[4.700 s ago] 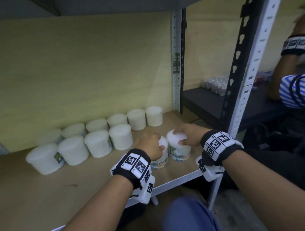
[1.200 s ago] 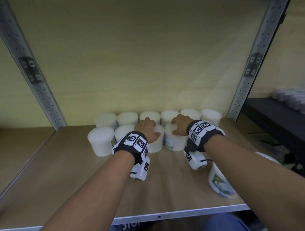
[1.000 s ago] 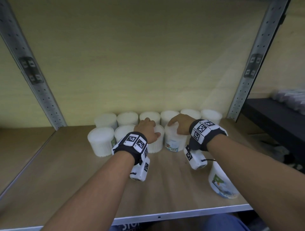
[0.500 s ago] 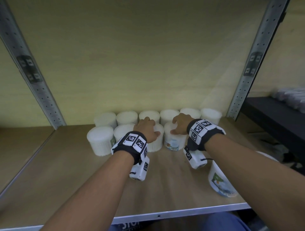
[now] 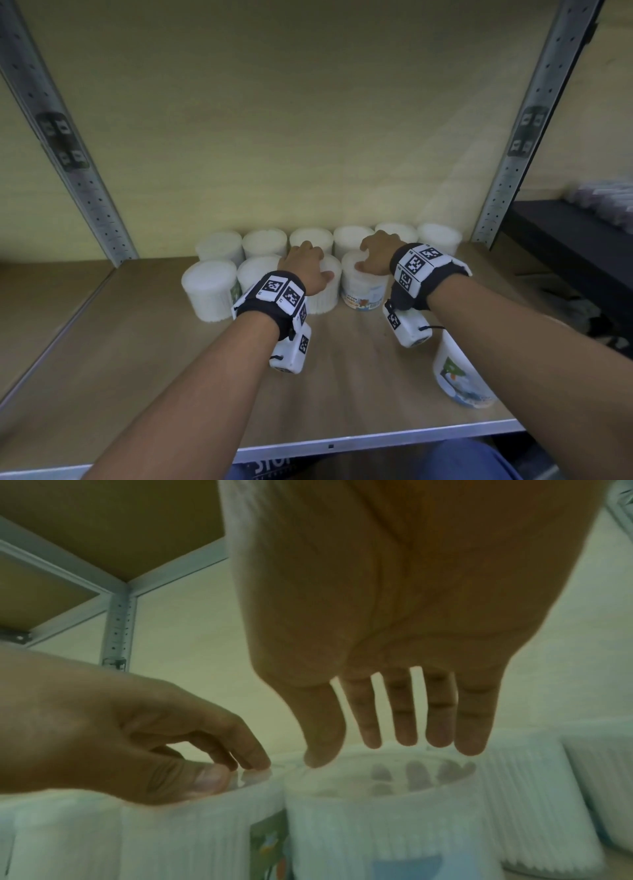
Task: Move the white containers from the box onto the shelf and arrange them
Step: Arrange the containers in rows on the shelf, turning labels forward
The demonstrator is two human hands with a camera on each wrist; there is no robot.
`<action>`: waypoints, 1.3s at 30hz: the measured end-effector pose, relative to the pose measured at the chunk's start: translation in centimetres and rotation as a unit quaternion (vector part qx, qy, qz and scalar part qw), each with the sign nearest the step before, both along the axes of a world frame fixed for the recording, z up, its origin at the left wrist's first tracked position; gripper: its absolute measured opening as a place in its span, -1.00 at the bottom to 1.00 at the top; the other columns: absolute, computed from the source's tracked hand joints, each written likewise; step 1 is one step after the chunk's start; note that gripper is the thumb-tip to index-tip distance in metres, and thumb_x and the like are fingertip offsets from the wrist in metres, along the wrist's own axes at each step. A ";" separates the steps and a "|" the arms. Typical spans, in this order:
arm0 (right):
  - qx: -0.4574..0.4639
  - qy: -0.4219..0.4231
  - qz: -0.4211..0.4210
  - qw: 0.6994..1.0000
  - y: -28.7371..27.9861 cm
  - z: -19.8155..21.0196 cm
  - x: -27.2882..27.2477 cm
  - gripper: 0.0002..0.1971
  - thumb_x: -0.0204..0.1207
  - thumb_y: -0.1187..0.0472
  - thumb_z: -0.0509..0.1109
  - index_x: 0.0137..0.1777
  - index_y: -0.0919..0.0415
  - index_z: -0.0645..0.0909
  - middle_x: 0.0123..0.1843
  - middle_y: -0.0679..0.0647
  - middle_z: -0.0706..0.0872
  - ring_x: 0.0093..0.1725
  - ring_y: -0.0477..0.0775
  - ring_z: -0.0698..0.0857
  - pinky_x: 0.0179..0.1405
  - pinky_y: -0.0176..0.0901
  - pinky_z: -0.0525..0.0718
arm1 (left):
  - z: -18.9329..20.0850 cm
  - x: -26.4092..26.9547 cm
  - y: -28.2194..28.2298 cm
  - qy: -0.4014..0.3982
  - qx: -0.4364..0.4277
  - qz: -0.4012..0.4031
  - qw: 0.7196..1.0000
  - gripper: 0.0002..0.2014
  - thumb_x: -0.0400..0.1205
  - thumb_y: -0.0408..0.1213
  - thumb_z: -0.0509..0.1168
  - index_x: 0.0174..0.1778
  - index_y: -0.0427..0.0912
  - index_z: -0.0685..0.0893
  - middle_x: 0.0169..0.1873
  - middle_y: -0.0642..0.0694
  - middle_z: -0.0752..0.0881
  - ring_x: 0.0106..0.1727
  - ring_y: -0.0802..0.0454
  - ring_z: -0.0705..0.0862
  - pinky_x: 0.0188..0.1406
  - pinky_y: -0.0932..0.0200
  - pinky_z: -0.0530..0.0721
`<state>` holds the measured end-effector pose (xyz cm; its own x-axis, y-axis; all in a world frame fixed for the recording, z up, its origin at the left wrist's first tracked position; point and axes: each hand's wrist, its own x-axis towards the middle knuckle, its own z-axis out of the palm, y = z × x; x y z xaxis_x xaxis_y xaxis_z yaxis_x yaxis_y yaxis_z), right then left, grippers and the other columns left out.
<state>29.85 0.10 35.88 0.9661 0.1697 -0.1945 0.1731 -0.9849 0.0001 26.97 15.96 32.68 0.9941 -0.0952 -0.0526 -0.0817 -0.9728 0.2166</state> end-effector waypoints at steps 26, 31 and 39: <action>0.027 0.061 0.056 0.996 -0.5 0.3 0.2 -0.36 0.53 0.31 0.34 0.60 -0.01 0.30 0.60 0.12 0.34 0.50 0.21 0.47 0.37 -0.05 0.56 | 0.0 -0.2 0.0 -0.003 -0.006 0.003 1.000 -0.47 0.66 0.00 0.22 0.51 -0.15 0.39 0.45 -0.16 0.38 0.49 -0.16 0.37 0.35 -0.10 0.45; 0.008 0.028 0.051 0.998 -0.4 0.3 -0.1 -0.37 0.57 0.06 0.37 0.61 0.11 0.28 0.56 0.18 0.34 0.49 0.21 0.47 0.38 -0.06 0.49 | 0.0 -0.2 -0.1 -0.005 -0.008 0.003 1.000 -0.47 0.66 0.00 0.22 0.50 -0.15 0.40 0.45 -0.15 0.39 0.48 -0.17 0.37 0.36 -0.10 0.45; -0.003 0.014 0.072 0.997 -0.4 0.2 -0.4 -0.38 0.57 0.03 0.37 0.60 0.15 0.31 0.55 0.17 0.39 0.50 0.18 0.47 0.44 -0.06 0.44 | 0.2 -0.3 -0.2 -0.001 0.002 0.001 1.000 -0.46 0.66 0.00 0.21 0.53 -0.15 0.38 0.46 -0.16 0.38 0.49 -0.17 0.36 0.36 -0.12 0.46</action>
<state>29.44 -0.28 36.09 0.9262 0.3042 -0.2228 0.3119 -0.9501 -0.0003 26.69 15.76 32.87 0.9943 -0.0928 -0.0515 -0.0800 -0.9740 0.2119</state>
